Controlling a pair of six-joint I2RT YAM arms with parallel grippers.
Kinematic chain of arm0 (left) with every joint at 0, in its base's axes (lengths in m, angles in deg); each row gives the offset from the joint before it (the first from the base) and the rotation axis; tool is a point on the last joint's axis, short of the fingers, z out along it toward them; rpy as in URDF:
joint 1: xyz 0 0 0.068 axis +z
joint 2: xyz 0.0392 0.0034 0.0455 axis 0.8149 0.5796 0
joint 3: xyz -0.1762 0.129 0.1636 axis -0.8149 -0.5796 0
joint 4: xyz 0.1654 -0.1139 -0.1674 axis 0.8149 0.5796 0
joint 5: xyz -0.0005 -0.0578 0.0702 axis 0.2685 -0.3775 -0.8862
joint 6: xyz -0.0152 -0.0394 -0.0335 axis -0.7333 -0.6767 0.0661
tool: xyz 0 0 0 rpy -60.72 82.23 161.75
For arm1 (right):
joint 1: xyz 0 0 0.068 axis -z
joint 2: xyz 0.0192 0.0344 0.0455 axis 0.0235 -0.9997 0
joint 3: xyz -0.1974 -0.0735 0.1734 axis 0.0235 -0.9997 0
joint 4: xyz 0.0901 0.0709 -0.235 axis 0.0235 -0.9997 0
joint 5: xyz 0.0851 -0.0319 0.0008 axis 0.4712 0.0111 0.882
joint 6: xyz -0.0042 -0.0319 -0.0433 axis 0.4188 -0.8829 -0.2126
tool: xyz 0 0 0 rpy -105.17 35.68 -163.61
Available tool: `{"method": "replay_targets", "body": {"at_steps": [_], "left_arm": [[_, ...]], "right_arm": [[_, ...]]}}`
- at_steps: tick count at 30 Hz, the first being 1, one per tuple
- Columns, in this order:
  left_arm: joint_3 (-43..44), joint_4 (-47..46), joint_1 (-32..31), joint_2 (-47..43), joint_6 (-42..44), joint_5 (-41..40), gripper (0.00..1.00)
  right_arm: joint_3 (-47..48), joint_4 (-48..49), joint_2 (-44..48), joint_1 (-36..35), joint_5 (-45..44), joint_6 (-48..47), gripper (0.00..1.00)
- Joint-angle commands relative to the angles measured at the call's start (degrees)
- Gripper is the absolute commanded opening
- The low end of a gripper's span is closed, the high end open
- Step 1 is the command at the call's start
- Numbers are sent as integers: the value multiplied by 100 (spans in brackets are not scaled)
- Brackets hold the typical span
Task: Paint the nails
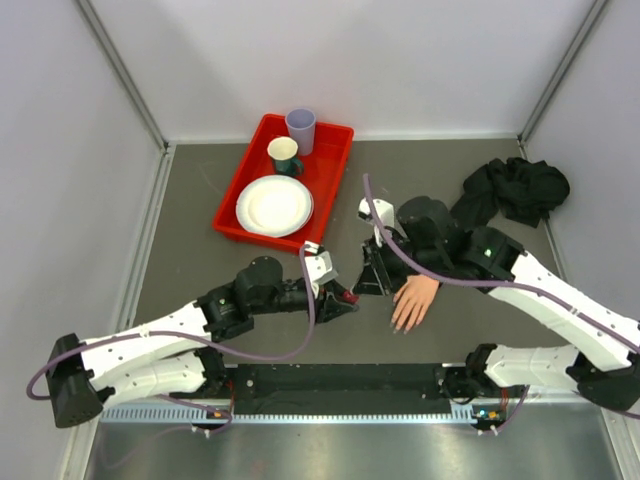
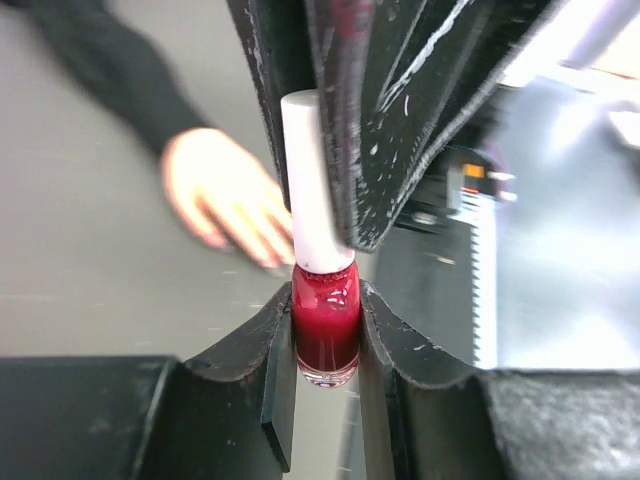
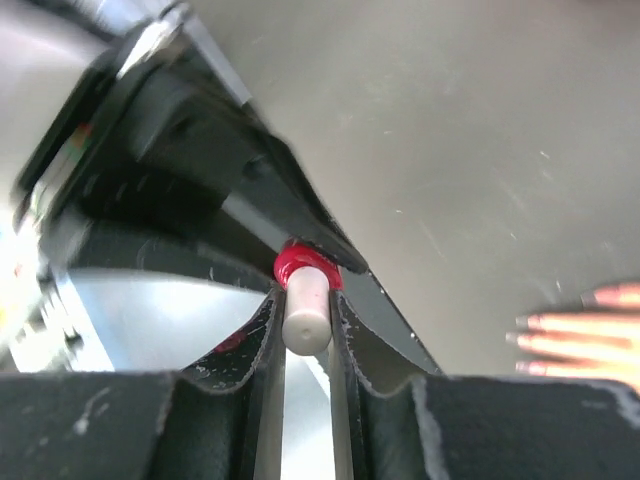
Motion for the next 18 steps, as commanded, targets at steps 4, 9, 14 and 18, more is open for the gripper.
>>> {"method": "replay_targets", "body": {"at_steps": [4, 9, 14, 18], "left_arm": [[152, -1271, -70, -231, -914, 2392, 0], [311, -1483, -70, 7, -1143, 2850, 0], [407, -1395, -70, 156, -898, 2728, 0], [556, -826, -70, 174, -467, 1800, 0]], "right_arm": [[-745, 1300, 742, -17, 1905, -2078, 0], [-737, 1308, 847, -17, 2189, -2248, 0], [-667, 1212, 918, -8, 1935, -2117, 0], [-473, 887, 900, -25, 648, -1311, 18]]}}
